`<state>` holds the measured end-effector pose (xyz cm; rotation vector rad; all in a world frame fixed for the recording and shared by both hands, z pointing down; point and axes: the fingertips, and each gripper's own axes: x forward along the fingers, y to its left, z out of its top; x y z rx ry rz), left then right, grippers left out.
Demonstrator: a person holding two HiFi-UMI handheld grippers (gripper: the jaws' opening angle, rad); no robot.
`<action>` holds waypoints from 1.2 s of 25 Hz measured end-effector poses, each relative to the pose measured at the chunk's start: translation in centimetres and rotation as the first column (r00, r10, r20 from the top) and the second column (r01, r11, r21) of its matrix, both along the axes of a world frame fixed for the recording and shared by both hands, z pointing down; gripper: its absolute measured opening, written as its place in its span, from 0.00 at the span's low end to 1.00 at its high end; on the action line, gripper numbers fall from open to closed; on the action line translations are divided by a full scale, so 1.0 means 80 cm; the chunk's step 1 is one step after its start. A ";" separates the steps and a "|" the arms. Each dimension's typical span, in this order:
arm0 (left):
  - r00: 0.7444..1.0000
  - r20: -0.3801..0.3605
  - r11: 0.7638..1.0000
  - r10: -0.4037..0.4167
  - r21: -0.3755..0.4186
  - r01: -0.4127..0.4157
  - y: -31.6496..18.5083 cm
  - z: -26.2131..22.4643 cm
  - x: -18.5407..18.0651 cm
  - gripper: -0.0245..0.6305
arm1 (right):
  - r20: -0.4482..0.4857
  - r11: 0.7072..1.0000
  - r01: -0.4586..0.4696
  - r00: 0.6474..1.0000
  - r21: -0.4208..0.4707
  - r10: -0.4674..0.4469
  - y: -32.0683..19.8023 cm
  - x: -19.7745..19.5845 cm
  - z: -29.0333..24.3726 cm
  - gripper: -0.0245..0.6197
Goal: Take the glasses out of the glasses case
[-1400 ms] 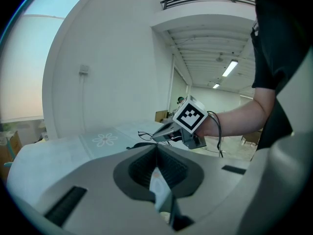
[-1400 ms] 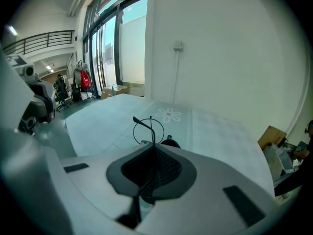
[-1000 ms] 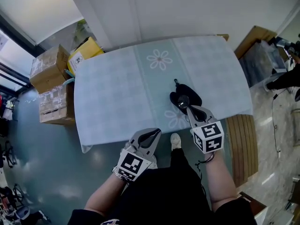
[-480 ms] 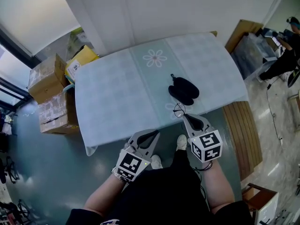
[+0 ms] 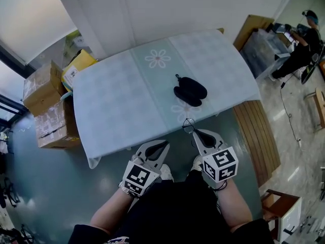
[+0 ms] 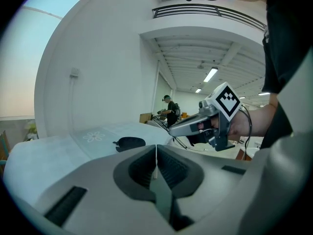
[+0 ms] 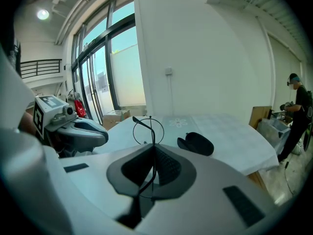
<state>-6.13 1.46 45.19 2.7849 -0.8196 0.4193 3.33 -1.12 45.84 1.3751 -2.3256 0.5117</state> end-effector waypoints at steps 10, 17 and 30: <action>1.000 -0.001 1.000 0.012 0.007 -0.012 0.014 -0.006 0.021 0.08 | 0.032 1.000 0.004 0.999 -0.003 -0.004 0.042 0.006 -0.002 0.08; 1.000 0.000 1.000 -0.012 -0.020 0.012 0.021 -0.004 0.047 0.08 | 0.071 1.000 0.016 0.997 -0.014 -0.015 0.054 0.027 -0.001 0.08; 0.997 0.006 0.997 -0.074 -0.017 0.074 0.036 -0.013 0.100 0.08 | 0.085 0.996 0.084 0.993 -0.006 -0.084 0.064 0.075 -0.008 0.08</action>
